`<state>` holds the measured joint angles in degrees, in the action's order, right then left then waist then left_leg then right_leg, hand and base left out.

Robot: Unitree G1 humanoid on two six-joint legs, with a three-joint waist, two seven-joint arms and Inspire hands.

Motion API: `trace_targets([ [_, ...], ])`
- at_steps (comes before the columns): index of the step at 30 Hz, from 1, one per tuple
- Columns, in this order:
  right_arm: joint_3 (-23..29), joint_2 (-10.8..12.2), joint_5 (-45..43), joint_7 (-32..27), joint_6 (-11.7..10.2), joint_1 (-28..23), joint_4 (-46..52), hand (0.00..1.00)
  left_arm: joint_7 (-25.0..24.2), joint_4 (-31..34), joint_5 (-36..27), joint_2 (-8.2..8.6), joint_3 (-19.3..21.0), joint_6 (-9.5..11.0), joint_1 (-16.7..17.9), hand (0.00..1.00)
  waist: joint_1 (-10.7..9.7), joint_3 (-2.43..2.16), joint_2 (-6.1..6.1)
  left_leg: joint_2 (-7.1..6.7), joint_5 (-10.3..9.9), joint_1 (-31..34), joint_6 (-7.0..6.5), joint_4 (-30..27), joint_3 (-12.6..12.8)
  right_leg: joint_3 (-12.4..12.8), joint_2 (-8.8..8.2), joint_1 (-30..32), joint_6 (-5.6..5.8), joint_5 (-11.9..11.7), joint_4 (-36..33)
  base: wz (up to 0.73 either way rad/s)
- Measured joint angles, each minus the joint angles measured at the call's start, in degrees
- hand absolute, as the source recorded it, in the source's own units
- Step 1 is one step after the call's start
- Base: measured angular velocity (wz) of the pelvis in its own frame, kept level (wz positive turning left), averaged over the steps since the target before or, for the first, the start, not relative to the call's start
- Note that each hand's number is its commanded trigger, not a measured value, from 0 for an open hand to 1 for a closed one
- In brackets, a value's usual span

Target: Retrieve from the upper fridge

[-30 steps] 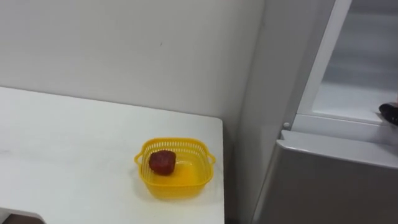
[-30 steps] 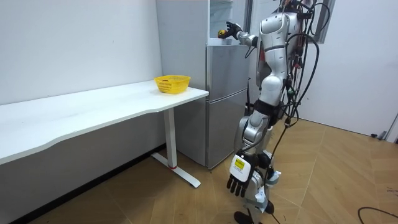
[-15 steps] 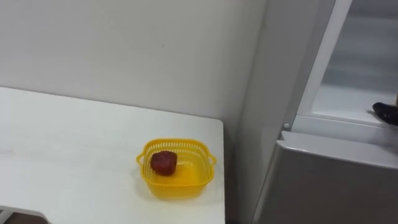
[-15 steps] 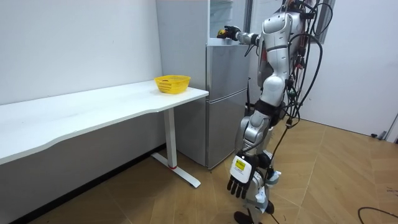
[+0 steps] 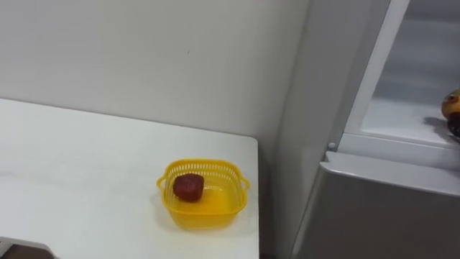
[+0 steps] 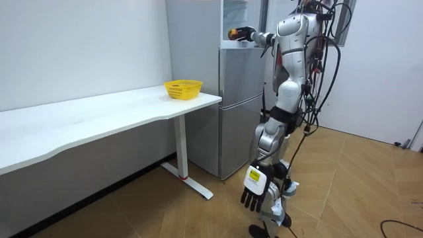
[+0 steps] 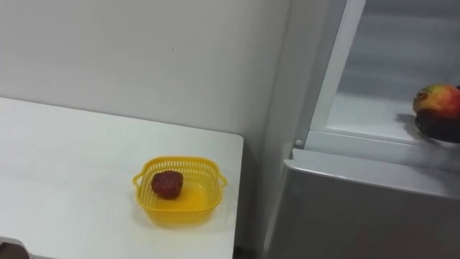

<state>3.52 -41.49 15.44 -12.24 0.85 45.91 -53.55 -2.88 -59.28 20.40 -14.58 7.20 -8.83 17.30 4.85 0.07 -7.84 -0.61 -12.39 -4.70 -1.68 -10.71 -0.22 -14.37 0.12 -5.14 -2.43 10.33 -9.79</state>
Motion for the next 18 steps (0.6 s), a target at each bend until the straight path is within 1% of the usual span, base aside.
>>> trace_targets([
  [6,-0.1,-0.5,0.0,0.1,0.0,1.3,-0.2,1.00,0.2,0.4,0.0,-0.04,-0.1,0.0,-0.1,0.00,0.2,0.13,-0.26,0.00,0.0,0.1,0.01,0.0,0.0,-0.1,0.00,0.2,0.00,0.0,0.2,0.01],
  [10,-0.2,-0.5,1.1,0.4,0.0,1.3,0.1,1.00,0.3,0.4,-0.2,-0.03,-0.3,0.1,-0.1,0.00,0.2,0.10,-0.30,0.06,0.0,-0.1,0.02,-0.1,0.0,-0.4,-0.01,-0.1,0.01,0.0,0.2,0.03],
  [14,-0.8,0.5,5.6,0.2,0.1,1.1,2.7,1.00,1.4,0.2,0.0,-0.06,-0.6,0.6,-0.6,0.00,0.0,0.17,-0.19,0.49,0.0,-0.5,0.03,0.0,0.0,0.1,0.02,-0.3,0.01,0.0,0.2,-0.10],
  [16,-2.3,0.6,7.8,-0.5,0.5,1.0,4.2,1.00,1.6,-0.3,0.0,-0.06,-0.6,0.7,-1.3,0.00,0.1,0.15,-0.11,0.54,0.0,-1.0,0.04,0.3,0.4,0.2,0.05,-0.5,0.01,0.0,0.1,-0.08],
  [17,-2.8,0.8,7.7,-1.0,1.2,0.7,6.7,1.00,1.6,-0.4,0.0,-0.06,-0.6,0.9,-1.6,0.00,0.0,0.14,-0.10,0.58,0.0,-0.9,0.06,0.4,0.7,0.2,0.08,-0.3,0.01,0.0,0.1,-0.09],
  [18,-2.9,1.0,7.7,-1.5,1.4,0.3,10.1,1.00,1.6,-0.3,0.0,-0.04,-0.6,1.1,-1.9,0.00,0.0,0.12,-0.07,0.62,0.1,-0.8,0.09,0.5,1.2,0.4,0.10,0.1,0.01,0.0,0.1,-0.10],
])
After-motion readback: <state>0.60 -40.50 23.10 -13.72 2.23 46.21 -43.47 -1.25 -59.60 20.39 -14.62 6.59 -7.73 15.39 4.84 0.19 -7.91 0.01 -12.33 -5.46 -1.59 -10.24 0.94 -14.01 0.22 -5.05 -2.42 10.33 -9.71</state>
